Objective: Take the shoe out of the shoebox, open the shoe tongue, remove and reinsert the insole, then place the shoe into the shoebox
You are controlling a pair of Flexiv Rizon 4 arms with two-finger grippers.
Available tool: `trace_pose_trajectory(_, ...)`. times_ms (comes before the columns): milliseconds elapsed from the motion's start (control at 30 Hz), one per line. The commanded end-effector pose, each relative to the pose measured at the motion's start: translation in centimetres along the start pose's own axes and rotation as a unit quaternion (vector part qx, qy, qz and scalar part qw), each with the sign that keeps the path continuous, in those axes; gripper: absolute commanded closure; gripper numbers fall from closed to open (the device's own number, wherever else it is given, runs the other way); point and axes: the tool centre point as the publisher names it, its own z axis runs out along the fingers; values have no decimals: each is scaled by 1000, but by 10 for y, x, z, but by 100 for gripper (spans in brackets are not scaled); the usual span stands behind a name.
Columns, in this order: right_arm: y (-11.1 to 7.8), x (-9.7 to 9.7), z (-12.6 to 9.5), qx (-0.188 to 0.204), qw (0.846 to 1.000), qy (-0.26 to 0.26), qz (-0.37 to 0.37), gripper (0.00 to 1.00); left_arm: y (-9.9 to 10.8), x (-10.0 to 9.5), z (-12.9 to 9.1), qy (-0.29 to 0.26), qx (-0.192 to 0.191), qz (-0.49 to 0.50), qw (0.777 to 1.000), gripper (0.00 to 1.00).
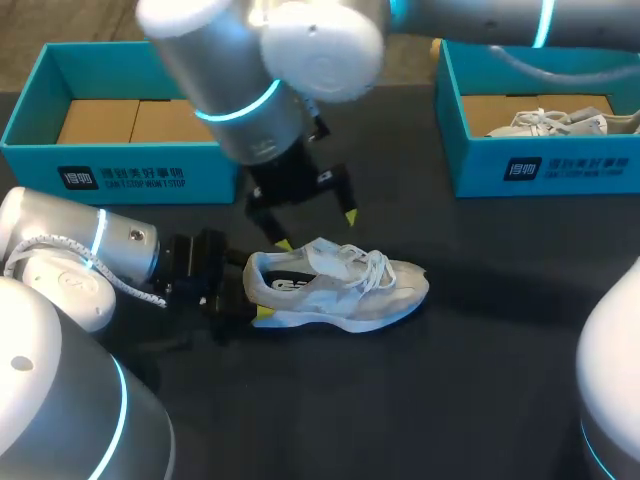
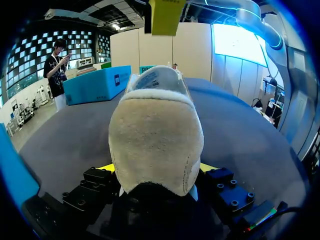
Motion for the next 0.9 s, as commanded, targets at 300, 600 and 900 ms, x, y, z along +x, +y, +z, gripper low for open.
trace_pose_trajectory(300,4,17,30,11,998,-60,32,0,1,0,2,0,-2,0,1000,100)
trace_pose_trajectory(600,1,17,53,17,998,-35,49,0,1,0,2,0,-2,0,1000,100)
trace_pose_trajectory(900,-1,11,80,39,998,-35,47,0,1,0,2,0,-2,0,1000,100)
